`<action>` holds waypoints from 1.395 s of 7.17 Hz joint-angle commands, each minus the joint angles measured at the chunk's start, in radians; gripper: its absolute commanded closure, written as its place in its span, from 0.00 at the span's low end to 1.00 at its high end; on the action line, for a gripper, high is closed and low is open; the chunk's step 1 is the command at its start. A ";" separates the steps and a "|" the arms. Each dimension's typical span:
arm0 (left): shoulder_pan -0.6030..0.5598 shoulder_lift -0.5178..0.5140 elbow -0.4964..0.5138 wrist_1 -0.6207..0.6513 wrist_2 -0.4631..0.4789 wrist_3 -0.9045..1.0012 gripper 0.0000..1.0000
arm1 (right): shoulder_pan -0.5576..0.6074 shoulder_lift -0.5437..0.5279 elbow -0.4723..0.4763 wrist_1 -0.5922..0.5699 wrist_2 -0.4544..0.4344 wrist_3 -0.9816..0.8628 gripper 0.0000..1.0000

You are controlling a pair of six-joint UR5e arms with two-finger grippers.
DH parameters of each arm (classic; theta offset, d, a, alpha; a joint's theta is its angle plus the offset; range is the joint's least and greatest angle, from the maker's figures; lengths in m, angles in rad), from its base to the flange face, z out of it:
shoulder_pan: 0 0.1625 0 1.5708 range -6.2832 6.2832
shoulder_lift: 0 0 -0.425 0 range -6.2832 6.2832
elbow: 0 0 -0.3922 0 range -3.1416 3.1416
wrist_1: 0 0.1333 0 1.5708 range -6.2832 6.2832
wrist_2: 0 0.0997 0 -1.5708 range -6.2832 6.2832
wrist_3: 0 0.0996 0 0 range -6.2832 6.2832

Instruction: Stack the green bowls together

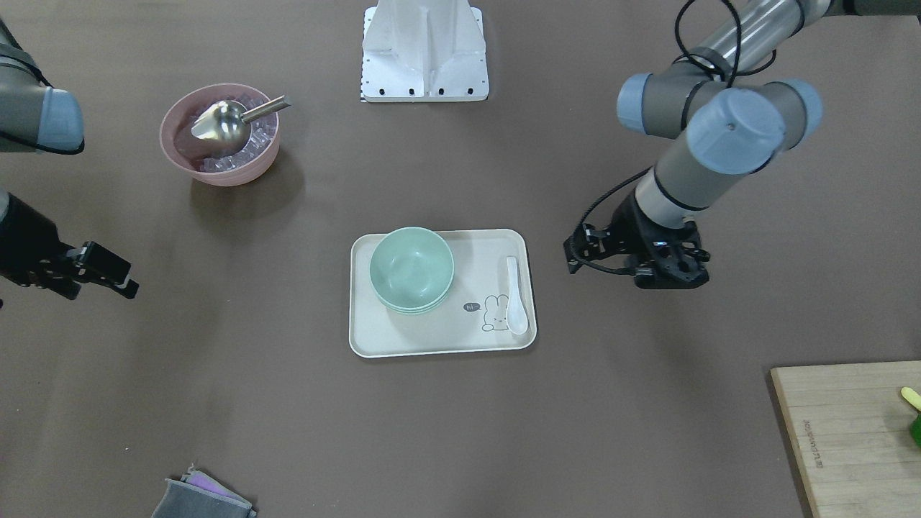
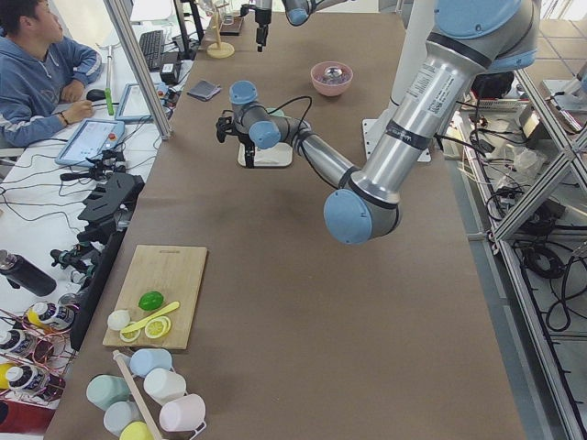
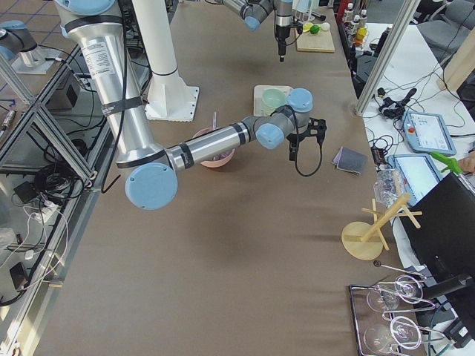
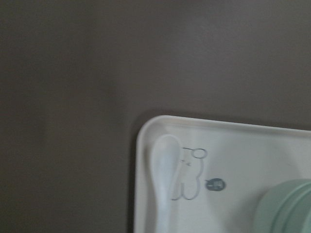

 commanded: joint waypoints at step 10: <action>-0.509 0.552 -0.121 0.250 -0.136 0.949 0.02 | 0.370 -0.088 -0.246 -0.323 0.061 -0.969 0.00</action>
